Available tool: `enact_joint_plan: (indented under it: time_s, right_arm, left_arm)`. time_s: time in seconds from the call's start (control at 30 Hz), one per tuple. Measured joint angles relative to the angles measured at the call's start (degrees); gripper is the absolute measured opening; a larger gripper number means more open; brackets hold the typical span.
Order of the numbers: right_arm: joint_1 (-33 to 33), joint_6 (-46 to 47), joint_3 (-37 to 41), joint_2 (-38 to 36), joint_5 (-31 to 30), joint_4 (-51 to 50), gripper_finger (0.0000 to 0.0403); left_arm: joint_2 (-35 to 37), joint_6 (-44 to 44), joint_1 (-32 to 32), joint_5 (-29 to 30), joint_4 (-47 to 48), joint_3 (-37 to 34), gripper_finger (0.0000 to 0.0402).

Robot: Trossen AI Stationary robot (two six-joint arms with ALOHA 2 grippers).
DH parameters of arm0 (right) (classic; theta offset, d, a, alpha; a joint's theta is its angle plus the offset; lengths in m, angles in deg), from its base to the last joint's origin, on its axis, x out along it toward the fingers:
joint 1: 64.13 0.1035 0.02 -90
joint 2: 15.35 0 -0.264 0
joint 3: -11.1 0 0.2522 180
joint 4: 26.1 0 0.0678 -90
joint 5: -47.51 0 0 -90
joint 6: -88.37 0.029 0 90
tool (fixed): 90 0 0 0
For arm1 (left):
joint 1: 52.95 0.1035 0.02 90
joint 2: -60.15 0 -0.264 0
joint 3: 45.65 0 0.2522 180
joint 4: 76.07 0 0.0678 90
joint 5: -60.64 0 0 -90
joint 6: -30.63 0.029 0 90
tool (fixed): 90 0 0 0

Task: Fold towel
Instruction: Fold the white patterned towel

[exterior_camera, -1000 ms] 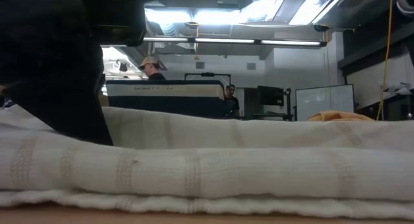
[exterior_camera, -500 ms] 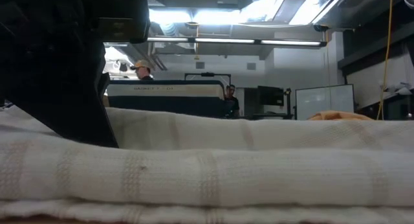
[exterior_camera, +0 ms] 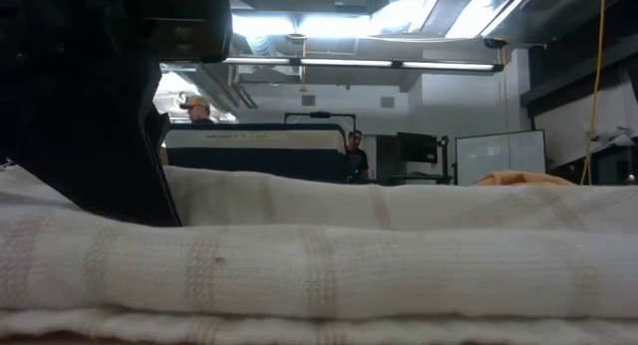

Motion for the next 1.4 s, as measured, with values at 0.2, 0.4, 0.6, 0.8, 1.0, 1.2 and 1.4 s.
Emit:
enact_joint_plan:
  time_s: [0.2, 0.4, 0.6, 0.8, 1.0, 1.2, 1.4]
  right_arm:
    - [0.0, -0.3, -0.8, 0.0, -1.3, -2.8, 0.0174]
    - [0.0, -3.6, -1.8, -1.1, -1.8, -9.2, 0.0145]
    - [-0.1, -5.2, -1.9, -6.2, -5.9, -13.2, 0.0126]
    - [-0.8, -10.8, -1.9, -10.8, -24.2, -13.9, 0.0124]
    - [-5.1, -25.8, -0.6, -11.0, -31.6, -13.5, 0.0124]
    - [-12.3, -37.9, 4.3, -10.9, -30.6, -13.0, 0.0124]
    - [-18.6, -51.3, 7.8, -10.9, -27.2, -7.2, 0.0124]
  left_arm:
    - [0.0, 2.2, 0.0, 0.7, 0.2, 4.6, 0.0153]
    - [0.6, 7.8, 1.1, 0.8, 0.2, 9.4, 0.0149]
    - [0.8, 11.8, 2.5, 1.9, 0.5, 11.7, 0.0151]
    - [0.9, 12.5, 6.5, 2.3, 0.1, 12.1, 0.0148]
    - [0.9, 13.8, 11.4, 2.6, 0.1, 12.1, 0.0147]
    - [0.9, 16.1, 14.7, 2.6, 0.1, 12.1, 0.0143]
    - [1.0, 16.3, 15.7, 2.6, 0.3, 12.1, 0.0143]
